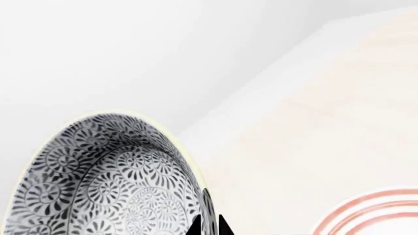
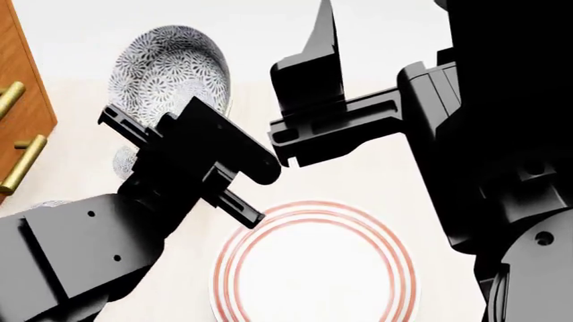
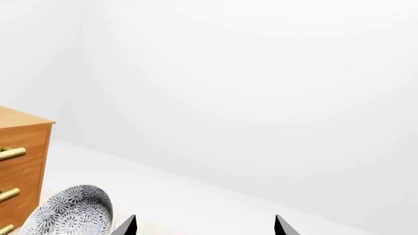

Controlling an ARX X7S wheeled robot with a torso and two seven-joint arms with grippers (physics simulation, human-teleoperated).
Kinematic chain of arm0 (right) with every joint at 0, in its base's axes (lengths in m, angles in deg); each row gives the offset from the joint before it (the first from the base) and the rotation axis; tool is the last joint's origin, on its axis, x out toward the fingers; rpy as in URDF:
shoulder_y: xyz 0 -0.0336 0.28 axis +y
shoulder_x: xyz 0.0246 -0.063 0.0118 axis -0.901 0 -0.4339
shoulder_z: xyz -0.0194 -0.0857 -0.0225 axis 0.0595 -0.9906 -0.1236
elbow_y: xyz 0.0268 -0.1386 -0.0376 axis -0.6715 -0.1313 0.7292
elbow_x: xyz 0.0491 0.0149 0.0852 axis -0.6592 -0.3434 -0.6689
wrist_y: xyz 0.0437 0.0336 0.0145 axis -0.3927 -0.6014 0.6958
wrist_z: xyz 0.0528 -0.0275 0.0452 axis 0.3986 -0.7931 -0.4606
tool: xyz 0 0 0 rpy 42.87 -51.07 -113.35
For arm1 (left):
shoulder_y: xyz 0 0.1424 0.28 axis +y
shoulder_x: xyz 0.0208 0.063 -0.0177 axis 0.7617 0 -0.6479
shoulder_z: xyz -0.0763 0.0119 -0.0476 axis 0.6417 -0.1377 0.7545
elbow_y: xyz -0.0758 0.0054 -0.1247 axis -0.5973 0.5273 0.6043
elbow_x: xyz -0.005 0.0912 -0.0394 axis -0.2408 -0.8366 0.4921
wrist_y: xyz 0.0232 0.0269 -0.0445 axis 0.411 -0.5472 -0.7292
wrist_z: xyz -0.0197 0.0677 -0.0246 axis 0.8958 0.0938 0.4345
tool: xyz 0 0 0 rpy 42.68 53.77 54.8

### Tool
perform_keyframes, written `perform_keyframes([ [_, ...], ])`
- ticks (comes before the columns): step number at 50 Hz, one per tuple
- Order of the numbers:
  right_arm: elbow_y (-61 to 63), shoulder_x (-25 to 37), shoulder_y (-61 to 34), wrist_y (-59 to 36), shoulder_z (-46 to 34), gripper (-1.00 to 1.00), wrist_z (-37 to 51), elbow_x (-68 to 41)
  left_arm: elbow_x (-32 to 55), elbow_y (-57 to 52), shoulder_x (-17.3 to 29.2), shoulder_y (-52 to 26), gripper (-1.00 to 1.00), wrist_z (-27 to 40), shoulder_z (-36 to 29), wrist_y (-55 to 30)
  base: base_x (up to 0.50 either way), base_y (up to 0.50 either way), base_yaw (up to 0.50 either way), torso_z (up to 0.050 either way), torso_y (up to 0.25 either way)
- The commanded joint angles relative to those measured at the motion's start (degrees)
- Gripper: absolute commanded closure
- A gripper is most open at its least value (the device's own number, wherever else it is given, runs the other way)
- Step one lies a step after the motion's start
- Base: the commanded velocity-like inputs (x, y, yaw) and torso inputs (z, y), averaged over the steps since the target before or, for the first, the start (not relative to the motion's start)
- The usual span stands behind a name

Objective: Put the bowl at the front on the plate.

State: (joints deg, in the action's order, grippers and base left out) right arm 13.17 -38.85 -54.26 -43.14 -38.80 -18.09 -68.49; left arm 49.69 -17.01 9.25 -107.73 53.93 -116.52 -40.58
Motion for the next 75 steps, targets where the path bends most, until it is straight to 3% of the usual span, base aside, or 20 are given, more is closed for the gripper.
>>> perform_keyframes([
  [1,0.1,0.1,-0.7,0.1,-0.4,-1.0,0.5,-0.9,-2.8,1.6,-1.8,0.1,1.0,0.9,-1.4,0.8,0.0,0.0,0.0,0.0,0.0],
  [32,0.9,1.6,-2.2,0.6,-0.8,-1.0,1.5,-3.5,-5.2,3.6,-6.2,0.4,1.0,-0.3,-7.1,0.7,0.0,0.0,0.0,0.0,0.001],
  [75,2.0,2.9,-3.0,1.9,-2.2,-1.0,4.4,-6.3,-0.2,10.2,-11.5,-7.2,1.0,-16.4,-13.1,-5.6,0.0,0.0,0.0,0.0,0.0],
])
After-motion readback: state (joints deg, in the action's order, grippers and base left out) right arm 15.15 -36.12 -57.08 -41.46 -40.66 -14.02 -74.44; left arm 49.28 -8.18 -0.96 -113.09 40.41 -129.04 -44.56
